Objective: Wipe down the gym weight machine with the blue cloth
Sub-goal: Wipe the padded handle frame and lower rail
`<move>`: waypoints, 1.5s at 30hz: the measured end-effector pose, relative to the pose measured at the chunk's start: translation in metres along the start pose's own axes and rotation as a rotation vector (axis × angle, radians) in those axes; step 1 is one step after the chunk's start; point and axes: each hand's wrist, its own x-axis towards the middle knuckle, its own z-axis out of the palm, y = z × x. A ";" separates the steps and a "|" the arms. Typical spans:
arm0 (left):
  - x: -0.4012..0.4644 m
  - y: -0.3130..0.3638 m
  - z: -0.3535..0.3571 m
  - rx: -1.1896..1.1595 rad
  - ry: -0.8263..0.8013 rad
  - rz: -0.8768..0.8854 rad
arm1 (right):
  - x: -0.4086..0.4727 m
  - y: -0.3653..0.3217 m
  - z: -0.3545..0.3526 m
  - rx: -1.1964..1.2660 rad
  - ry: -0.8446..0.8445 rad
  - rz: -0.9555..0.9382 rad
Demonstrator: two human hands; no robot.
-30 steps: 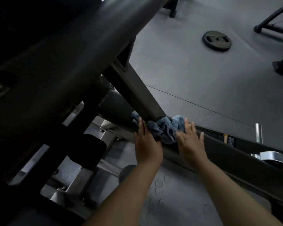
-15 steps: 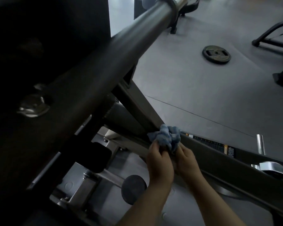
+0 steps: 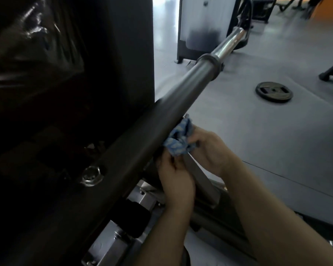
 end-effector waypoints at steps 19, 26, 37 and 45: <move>0.006 -0.005 0.011 0.234 -0.050 0.127 | 0.002 0.003 -0.003 -0.431 0.198 -0.183; 0.019 0.005 0.019 0.170 0.034 -0.017 | 0.023 0.005 -0.001 -0.224 0.231 0.000; -0.064 -0.003 -0.012 0.206 -0.143 0.024 | -0.062 0.025 0.004 -0.705 0.319 0.005; -0.131 0.018 -0.092 -0.420 0.321 -0.453 | -0.141 0.080 0.076 -0.629 0.313 0.163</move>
